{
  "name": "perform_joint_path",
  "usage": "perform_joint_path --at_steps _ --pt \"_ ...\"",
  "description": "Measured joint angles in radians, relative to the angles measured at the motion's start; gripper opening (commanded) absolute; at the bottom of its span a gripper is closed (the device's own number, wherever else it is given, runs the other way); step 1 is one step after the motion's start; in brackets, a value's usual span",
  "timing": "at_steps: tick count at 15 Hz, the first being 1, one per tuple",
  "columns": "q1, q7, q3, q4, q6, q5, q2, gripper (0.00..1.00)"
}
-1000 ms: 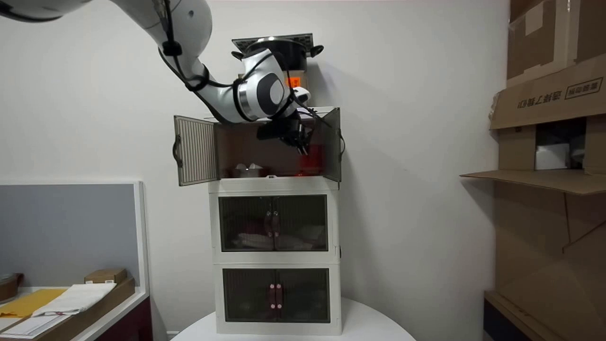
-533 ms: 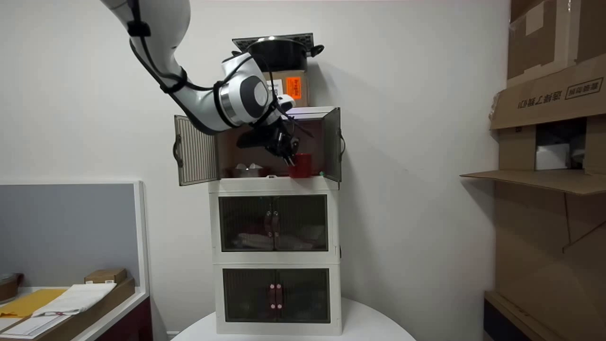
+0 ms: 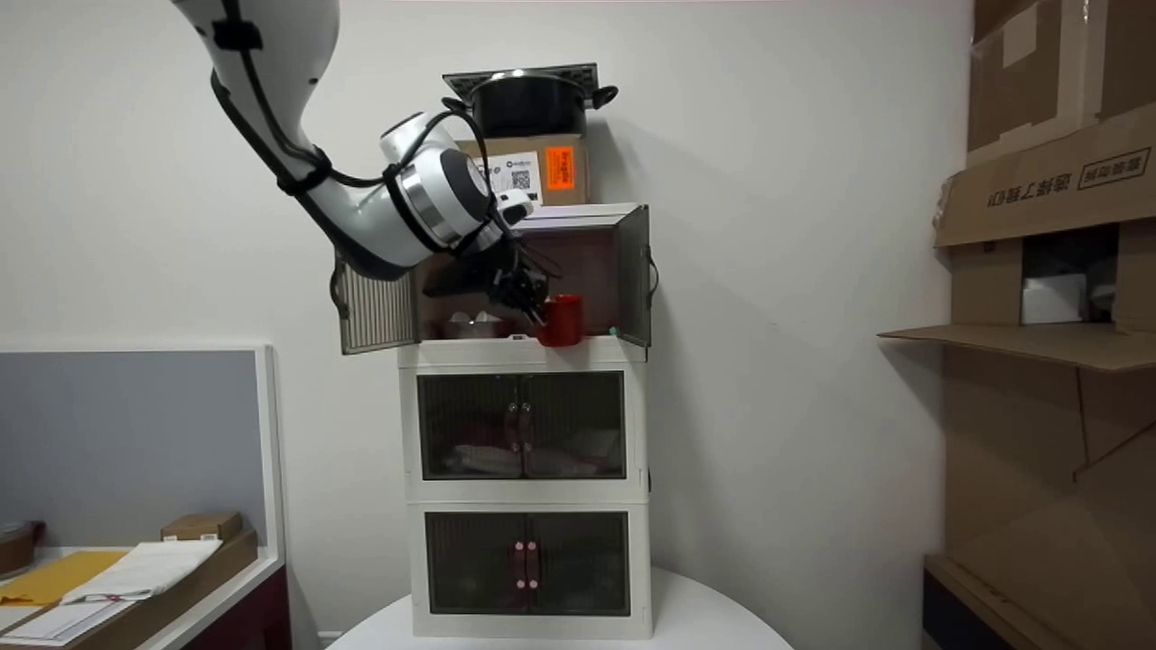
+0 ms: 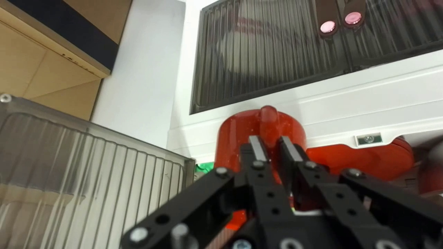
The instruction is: Open the top left cabinet door, remove the orange cup from the top cabinet and put it on the table
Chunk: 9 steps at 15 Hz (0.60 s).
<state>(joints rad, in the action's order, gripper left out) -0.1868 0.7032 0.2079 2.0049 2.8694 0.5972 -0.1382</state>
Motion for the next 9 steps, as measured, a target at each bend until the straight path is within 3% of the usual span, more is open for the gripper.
perform_joint_path --at_steps 5,9 --pt "-0.029 0.307 0.029 0.026 -0.028 0.195 -0.008 0.08" --pt "-0.033 0.456 0.030 0.080 -0.082 0.224 -0.053 0.08"
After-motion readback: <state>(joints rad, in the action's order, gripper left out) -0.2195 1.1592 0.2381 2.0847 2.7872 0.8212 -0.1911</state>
